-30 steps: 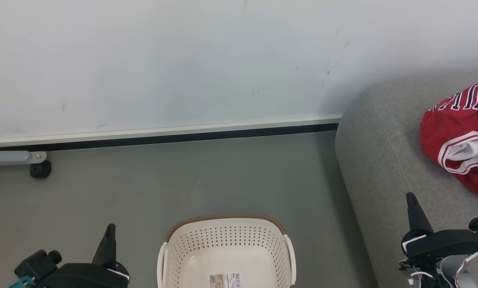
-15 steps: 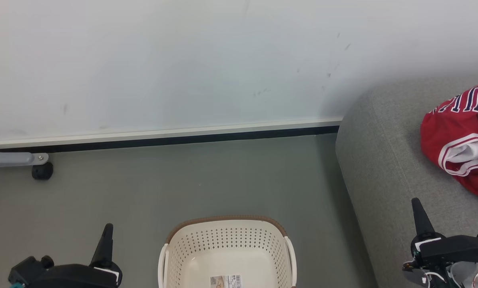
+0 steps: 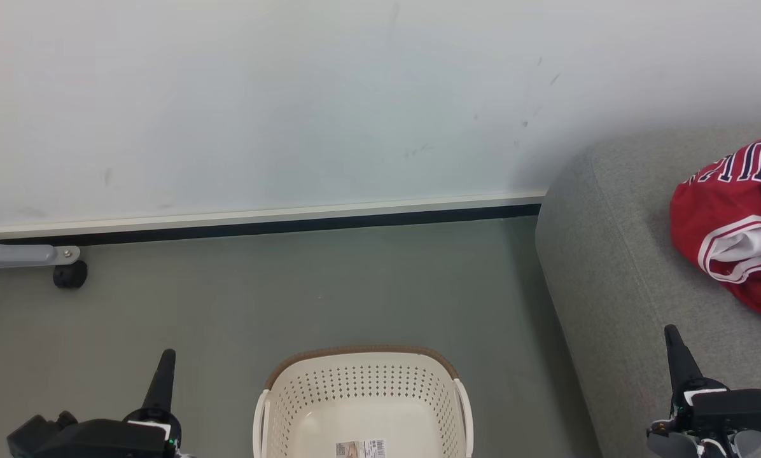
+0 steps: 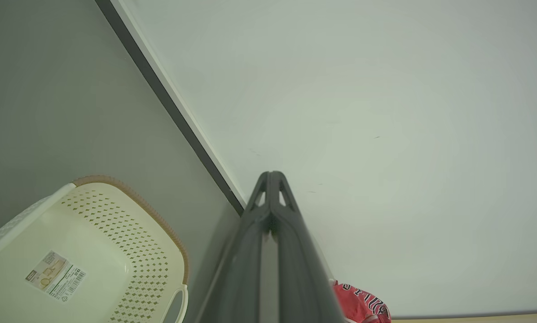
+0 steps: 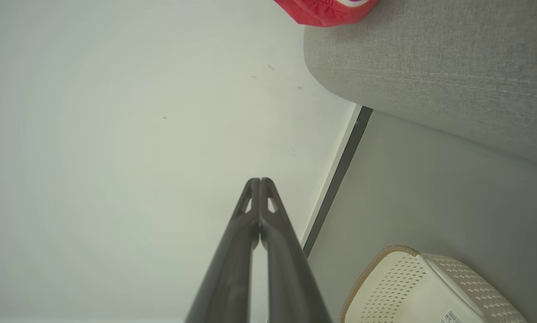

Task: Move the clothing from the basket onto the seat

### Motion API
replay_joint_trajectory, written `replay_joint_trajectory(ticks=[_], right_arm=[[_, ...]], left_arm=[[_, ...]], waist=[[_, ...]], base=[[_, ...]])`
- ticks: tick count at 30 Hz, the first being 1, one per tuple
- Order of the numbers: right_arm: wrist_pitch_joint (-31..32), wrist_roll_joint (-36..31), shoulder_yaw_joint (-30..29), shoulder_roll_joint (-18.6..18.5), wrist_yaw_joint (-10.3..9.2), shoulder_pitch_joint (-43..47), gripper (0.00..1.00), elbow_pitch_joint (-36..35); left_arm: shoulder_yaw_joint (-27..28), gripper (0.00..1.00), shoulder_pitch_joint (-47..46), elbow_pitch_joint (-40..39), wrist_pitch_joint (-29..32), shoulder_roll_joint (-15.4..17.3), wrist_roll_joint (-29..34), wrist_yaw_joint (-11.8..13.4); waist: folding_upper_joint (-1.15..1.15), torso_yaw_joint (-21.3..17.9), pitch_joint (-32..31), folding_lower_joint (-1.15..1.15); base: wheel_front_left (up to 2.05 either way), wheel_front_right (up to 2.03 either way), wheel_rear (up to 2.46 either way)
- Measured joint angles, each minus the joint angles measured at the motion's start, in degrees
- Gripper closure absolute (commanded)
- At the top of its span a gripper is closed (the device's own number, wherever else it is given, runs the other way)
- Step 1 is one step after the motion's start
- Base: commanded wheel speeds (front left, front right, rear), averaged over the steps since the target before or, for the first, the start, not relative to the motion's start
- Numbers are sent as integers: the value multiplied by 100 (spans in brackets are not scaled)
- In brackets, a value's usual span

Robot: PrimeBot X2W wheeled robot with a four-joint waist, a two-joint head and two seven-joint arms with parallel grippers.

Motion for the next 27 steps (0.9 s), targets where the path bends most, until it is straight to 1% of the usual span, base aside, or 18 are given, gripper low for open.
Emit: replay_joint_trajectory(ticks=[11, 18, 20, 27], right_arm=[[201, 740, -328, 159, 162, 44, 100, 9], [336, 1209, -535, 268, 254, 114, 100, 22], [344, 1230, -552, 279, 269, 115, 100, 22], [344, 1230, -557, 282, 275, 115, 100, 22]], left_arm=[[158, 100, -26, 40, 152, -52, -844, -196], [266, 100, -43, 70, 247, -99, -1334, -255], [274, 100, -46, 77, 247, -108, -1412, -296], [276, 100, -47, 80, 247, -109, -1436, -296]], waist=[[0, 15, -37, 0], [0, 23, -60, 0], [0, 24, -61, 0], [0, 24, -61, 0]], base=[[0, 0, 0], [0, 0, 0], [0, 0, 0], [0, 0, 0]])
